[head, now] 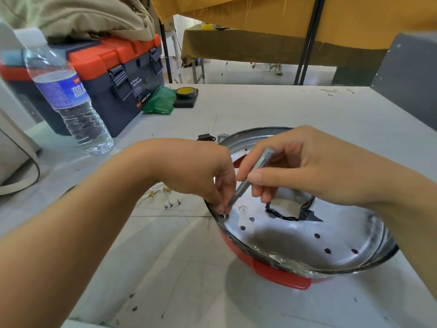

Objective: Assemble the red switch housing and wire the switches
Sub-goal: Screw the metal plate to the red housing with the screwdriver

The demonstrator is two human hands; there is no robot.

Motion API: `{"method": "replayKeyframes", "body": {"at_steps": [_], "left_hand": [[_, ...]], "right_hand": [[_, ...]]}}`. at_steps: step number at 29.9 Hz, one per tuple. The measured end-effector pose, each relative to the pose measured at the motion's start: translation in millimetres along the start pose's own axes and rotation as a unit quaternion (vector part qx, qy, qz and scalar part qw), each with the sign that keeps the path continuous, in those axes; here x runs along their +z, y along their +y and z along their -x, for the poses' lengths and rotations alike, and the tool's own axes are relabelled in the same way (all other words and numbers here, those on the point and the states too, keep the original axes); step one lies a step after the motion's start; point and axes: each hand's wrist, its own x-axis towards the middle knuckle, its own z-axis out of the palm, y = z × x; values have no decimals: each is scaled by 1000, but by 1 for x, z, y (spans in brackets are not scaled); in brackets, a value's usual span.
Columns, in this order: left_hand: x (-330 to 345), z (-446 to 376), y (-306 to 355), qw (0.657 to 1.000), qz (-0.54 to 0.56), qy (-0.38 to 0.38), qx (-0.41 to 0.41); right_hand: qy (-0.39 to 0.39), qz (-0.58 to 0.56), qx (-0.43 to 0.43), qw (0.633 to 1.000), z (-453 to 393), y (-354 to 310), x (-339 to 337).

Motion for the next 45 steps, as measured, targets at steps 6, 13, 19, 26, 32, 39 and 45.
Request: {"method": "replayKeyframes", "body": {"at_steps": [6,13,19,26,32,39,45], "left_hand": [[1,-1,-2,1000,-3,12,4],[3,1,-7,999,-6,29,21],[34,10,-32,902,273,332,22],[82,-13,-23,695,618,364,-52],[94,-21,-13,612,713,342,-11],[95,-20,-5,617,727,302,-1],[96,-21,-3,614,730,300,-19]], "right_hand": [[-15,11,3,1000,-3,-1,2],[-24,30,12,999,-8,-4,2],[-36,49,18,998,-12,-12,1],[-78,187,25,979,-21,-32,-2],[-119,332,27,935,-29,-49,1],[-115,379,19,918,-34,-53,9],[-118,448,6,886,-38,-54,14]]}}
